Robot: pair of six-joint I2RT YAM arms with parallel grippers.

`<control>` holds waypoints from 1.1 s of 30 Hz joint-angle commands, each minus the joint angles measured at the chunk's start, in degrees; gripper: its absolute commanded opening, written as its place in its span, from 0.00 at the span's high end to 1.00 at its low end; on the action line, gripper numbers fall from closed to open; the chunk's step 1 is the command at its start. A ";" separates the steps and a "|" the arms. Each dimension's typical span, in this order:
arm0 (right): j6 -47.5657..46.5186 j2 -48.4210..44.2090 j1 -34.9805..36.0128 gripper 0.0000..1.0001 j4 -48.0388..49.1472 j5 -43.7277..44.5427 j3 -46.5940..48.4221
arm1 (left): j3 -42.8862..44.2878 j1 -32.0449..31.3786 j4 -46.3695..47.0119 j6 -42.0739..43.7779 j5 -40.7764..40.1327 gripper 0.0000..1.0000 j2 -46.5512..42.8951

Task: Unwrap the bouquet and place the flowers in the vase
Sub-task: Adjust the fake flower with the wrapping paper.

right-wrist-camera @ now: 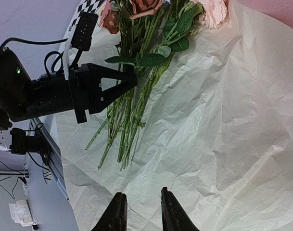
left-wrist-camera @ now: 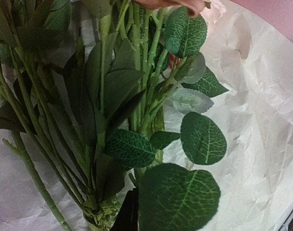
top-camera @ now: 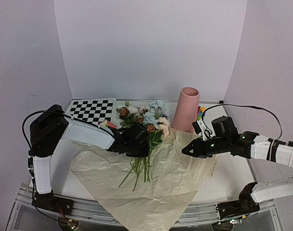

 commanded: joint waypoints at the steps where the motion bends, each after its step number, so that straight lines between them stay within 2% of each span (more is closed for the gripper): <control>1: 0.28 -1.68 0.36 0.74 0.34 0.25 -0.03 | 2.93 -0.05 -1.92 0.95 -1.73 1.00 -1.96; 11: 0.20 -2.00 0.36 0.74 0.25 0.85 -0.19 | -3.40 -0.03 -2.32 -1.16 -6.56 1.00 -15.64; 14: 0.13 -1.53 0.38 0.74 0.32 0.79 -0.07 | -5.49 0.01 -1.79 -1.78 -8.71 1.00 -17.83; 15: 0.13 -1.39 0.37 0.74 0.33 0.72 -0.05 | -6.05 0.01 -1.59 -1.78 -8.81 0.97 -17.91; 17: 0.13 -1.20 0.36 0.74 0.42 0.76 0.01 | -6.03 0.01 -1.49 -1.36 -7.63 0.86 -16.90; 19: 0.13 -1.09 0.36 0.74 0.43 0.76 0.01 | -5.34 0.01 -1.32 -1.31 -5.22 0.81 -15.06; 26: 0.29 -1.05 0.37 0.74 0.43 0.94 -0.41 | -1.85 -0.03 -0.37 -0.92 1.40 0.76 -7.93; 33: 0.20 -1.42 0.37 0.74 0.43 1.11 -0.95 | 1.09 0.01 -0.38 -0.57 2.78 0.73 -3.22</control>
